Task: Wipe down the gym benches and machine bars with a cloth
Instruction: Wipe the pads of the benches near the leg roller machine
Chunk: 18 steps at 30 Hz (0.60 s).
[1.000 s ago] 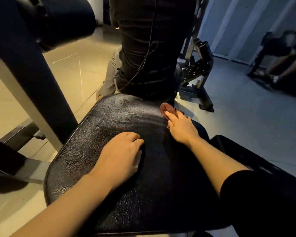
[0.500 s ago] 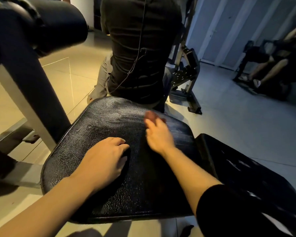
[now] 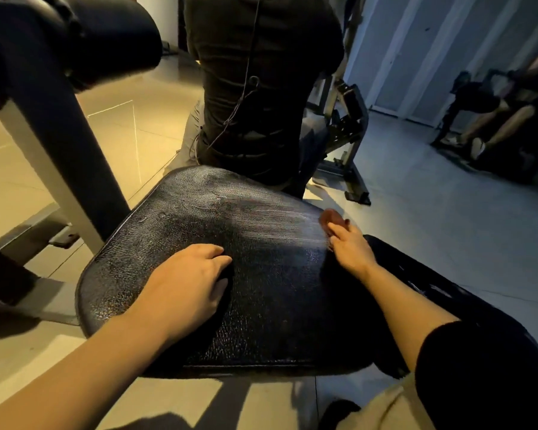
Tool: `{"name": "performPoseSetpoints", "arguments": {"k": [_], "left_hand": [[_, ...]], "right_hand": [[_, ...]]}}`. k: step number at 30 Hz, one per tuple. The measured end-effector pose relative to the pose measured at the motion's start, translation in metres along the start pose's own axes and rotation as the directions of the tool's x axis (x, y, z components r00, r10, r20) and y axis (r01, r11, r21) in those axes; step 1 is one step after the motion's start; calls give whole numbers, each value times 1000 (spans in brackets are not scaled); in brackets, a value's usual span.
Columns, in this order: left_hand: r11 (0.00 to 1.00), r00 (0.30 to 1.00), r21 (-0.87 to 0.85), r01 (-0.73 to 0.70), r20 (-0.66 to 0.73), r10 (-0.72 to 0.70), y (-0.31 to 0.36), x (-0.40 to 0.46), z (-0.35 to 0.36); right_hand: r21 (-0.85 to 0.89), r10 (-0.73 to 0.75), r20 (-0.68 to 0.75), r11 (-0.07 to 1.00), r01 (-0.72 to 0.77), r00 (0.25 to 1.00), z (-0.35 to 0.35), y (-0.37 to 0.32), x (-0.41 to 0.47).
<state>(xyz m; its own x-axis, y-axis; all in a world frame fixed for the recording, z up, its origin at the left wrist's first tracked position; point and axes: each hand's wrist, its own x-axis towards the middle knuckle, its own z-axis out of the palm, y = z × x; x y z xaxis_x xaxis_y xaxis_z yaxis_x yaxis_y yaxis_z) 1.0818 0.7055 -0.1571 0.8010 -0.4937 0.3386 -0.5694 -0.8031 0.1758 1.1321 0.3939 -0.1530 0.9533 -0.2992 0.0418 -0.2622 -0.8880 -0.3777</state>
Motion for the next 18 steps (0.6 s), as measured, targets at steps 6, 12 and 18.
{"name": "performPoseSetpoints", "arguments": {"k": [6,12,18], "left_hand": [[999,999,19,46,6,-46,11,-5,-6],[996,994,7,93,52,-93,9,-16,-17],[985,984,6,171,48,-171,-3,-30,-35]], "right_hand": [[-24,-307,41,951,308,951,40,-98,-22],[-72,-552,125,824,562,824,35,-106,-53],[9,-371,48,929,371,928,33,-102,-1]]}}
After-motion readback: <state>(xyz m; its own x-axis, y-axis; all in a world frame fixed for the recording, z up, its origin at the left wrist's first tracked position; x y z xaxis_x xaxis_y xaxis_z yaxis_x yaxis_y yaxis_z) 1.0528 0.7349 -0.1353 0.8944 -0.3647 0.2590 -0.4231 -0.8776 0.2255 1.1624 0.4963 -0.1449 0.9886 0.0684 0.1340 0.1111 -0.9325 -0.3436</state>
